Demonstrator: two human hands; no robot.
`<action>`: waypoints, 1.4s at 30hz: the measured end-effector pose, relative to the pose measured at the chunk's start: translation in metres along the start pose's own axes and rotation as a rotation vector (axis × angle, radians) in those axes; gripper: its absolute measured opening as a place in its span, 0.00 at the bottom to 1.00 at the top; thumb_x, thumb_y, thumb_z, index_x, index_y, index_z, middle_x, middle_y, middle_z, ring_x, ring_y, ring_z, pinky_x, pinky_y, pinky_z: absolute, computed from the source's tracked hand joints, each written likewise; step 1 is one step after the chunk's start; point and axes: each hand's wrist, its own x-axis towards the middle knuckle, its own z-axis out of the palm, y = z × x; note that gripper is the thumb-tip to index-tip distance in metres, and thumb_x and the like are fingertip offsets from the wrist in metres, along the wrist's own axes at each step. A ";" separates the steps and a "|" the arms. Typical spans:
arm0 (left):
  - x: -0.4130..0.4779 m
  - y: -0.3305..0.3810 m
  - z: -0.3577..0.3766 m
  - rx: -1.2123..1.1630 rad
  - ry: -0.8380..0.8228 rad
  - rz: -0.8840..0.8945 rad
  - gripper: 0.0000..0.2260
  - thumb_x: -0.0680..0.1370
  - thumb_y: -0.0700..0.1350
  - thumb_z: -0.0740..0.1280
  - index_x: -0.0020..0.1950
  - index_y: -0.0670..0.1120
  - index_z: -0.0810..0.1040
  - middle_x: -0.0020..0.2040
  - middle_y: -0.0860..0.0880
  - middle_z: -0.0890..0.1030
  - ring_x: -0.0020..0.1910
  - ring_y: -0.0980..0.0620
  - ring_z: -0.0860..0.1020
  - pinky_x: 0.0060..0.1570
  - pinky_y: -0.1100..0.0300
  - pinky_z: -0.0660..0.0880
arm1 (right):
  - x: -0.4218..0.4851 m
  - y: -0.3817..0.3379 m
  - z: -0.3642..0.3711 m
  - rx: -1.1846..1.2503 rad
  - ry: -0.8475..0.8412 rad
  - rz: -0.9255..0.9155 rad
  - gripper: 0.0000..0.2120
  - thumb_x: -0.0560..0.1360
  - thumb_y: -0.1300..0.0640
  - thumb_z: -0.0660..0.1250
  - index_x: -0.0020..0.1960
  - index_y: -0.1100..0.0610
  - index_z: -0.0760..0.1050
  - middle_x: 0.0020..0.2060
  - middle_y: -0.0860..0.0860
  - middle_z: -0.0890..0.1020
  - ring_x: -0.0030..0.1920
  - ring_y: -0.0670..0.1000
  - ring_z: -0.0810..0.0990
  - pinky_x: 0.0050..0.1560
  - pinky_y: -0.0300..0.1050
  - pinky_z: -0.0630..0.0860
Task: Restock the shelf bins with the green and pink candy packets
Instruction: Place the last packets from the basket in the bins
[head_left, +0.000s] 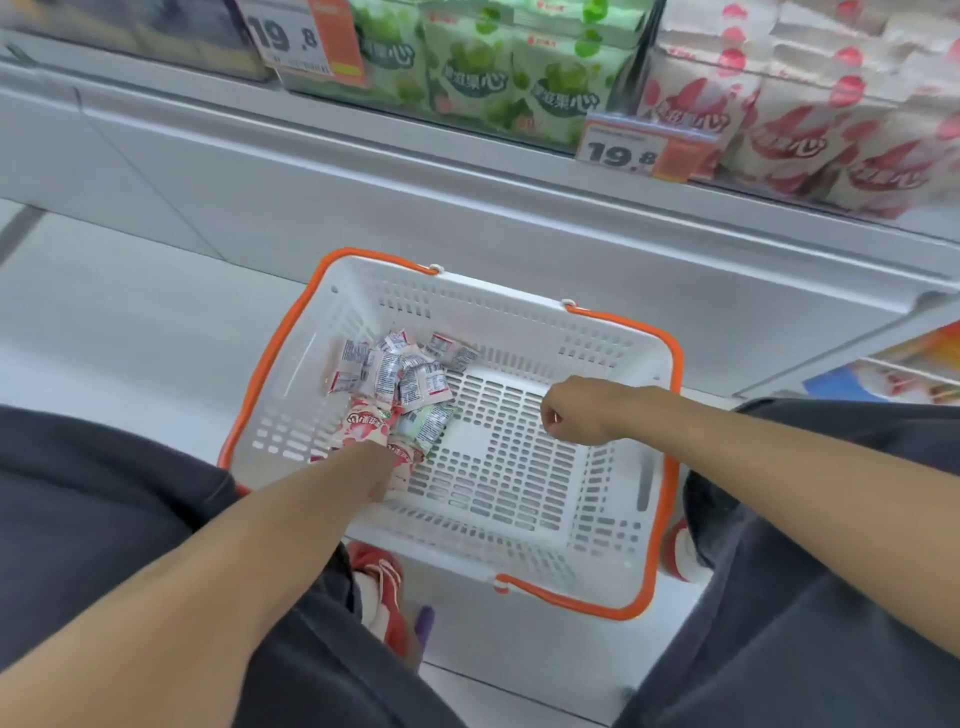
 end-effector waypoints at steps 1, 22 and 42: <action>0.001 -0.001 0.005 -0.053 0.024 -0.002 0.35 0.77 0.38 0.68 0.80 0.48 0.55 0.74 0.45 0.67 0.68 0.45 0.72 0.65 0.54 0.72 | 0.002 -0.003 -0.001 -0.003 -0.008 -0.001 0.12 0.78 0.59 0.59 0.52 0.64 0.79 0.47 0.60 0.82 0.39 0.57 0.76 0.40 0.47 0.72; -0.113 0.094 -0.132 -1.498 -0.077 0.484 0.18 0.82 0.58 0.56 0.61 0.48 0.74 0.62 0.46 0.76 0.62 0.47 0.74 0.56 0.49 0.74 | -0.046 0.017 -0.049 0.626 0.323 0.087 0.08 0.74 0.65 0.60 0.47 0.62 0.78 0.38 0.57 0.82 0.35 0.53 0.80 0.37 0.46 0.75; -0.252 0.184 -0.328 -0.495 1.800 0.751 0.12 0.79 0.45 0.61 0.59 0.47 0.78 0.56 0.49 0.80 0.57 0.47 0.75 0.57 0.50 0.71 | -0.296 0.133 -0.223 0.206 1.008 0.217 0.07 0.73 0.64 0.70 0.36 0.60 0.76 0.34 0.54 0.75 0.34 0.47 0.72 0.30 0.41 0.66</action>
